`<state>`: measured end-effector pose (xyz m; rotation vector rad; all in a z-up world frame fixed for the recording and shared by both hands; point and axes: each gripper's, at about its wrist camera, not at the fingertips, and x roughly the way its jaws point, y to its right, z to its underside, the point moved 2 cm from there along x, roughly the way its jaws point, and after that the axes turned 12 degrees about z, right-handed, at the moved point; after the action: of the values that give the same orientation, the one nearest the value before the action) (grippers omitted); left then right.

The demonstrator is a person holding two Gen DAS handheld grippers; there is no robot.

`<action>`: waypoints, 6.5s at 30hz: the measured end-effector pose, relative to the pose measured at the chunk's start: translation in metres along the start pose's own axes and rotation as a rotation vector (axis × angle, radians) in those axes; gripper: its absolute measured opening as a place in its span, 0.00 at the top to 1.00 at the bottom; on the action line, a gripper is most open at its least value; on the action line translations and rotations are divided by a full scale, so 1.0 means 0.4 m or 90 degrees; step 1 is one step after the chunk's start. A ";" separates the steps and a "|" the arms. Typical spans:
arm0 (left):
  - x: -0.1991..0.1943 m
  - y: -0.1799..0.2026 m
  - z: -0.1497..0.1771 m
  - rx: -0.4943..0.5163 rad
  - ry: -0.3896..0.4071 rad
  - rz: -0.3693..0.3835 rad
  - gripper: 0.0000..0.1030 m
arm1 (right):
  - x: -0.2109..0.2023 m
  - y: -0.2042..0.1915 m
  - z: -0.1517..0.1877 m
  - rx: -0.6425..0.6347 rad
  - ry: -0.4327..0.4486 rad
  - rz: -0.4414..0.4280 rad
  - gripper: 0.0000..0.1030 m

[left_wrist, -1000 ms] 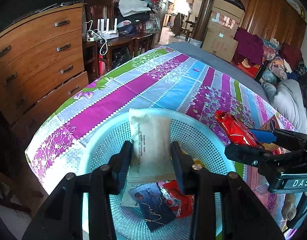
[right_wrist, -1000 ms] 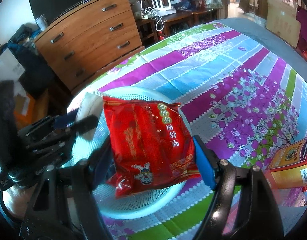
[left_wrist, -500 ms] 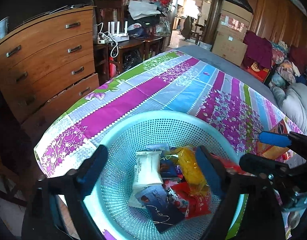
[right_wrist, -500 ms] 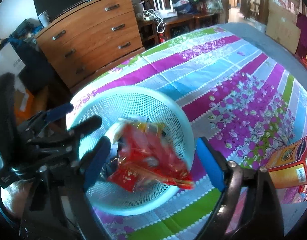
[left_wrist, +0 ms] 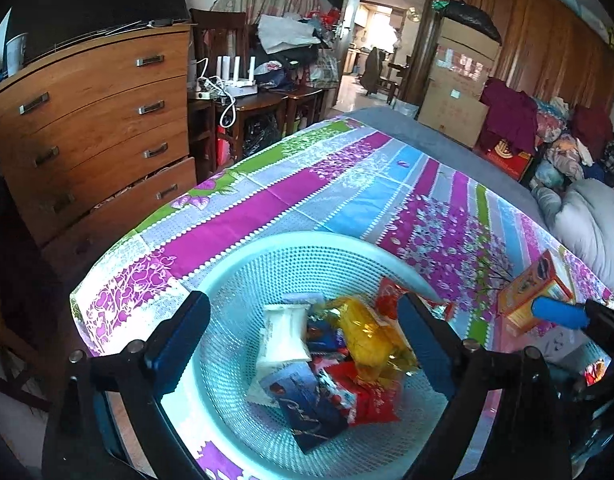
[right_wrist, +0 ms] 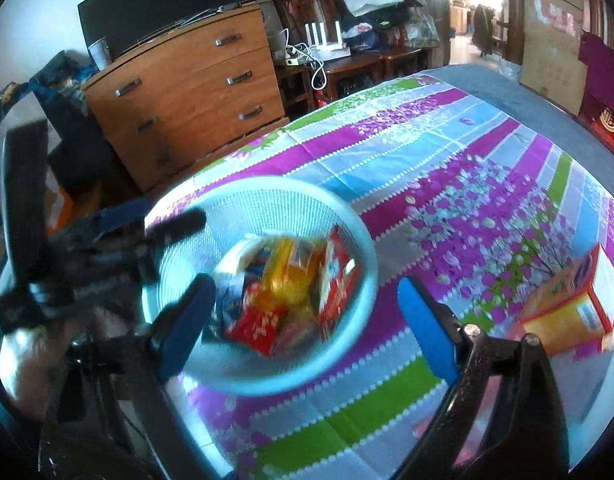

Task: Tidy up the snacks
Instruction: 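Move both grippers back toward the snack pile on the bed, then grasp a white packet with red and blue stripes with the right gripper, then grasp a diamond-patterned packet with the left gripper while the right gripper holds its packet, then carry the diamond-patterned packet and white striped packet over the basket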

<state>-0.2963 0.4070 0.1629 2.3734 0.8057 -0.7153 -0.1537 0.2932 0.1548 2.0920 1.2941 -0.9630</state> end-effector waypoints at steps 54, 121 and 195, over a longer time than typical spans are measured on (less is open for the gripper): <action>-0.046 0.905 0.407 0.339 -0.099 0.416 0.00 | -0.007 1.065 0.566 0.335 -0.180 0.262 0.49; 0.469 1.250 0.562 0.163 -0.339 0.480 0.13 | -0.402 0.875 1.103 0.495 -0.053 0.112 0.72; 0.296 1.222 0.544 0.346 -0.222 0.441 0.66 | -0.482 0.809 0.962 0.384 0.017 0.239 0.73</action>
<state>0.0421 -0.0164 0.0824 2.6111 -0.4072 -1.0742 -0.0374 -0.2270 0.0772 2.6702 0.6119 -1.2562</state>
